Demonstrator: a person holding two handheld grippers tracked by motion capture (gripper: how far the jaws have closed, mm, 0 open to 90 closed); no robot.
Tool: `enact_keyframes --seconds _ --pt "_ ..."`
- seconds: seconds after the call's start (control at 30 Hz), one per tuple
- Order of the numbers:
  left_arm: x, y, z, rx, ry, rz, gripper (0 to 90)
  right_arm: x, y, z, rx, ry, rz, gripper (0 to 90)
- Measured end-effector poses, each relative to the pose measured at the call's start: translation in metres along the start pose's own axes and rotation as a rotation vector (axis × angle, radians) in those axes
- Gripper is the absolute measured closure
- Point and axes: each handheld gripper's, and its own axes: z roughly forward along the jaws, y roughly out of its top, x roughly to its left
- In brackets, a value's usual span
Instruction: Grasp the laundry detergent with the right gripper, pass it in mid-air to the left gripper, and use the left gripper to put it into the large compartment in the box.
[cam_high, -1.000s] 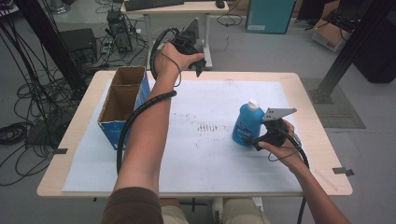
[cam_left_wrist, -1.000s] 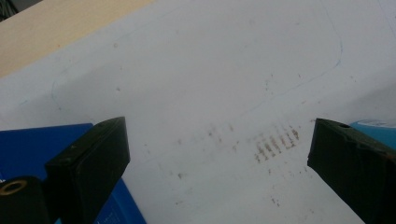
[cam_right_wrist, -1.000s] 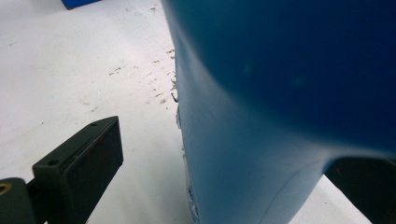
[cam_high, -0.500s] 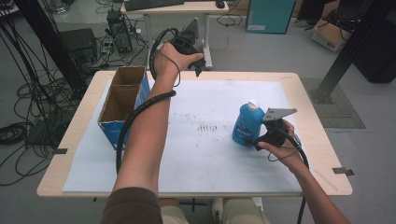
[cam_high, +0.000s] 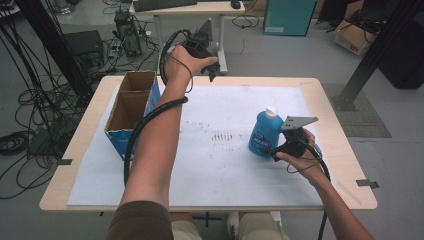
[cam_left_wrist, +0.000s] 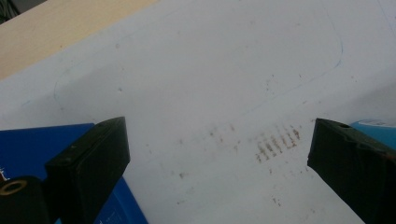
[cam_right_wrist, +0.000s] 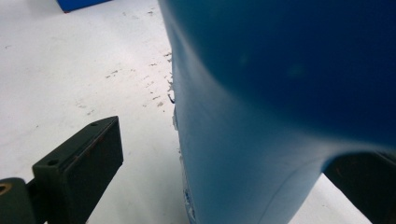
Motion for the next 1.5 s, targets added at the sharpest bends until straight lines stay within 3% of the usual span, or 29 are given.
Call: enact_keyframes --seconds 1.5 --pt "-0.0002 -0.0004 -0.0013 0.004 -0.001 0.006 5.9 0.0000 -0.0008 -0.0002 -0.027 -0.018 0.005 6.6"
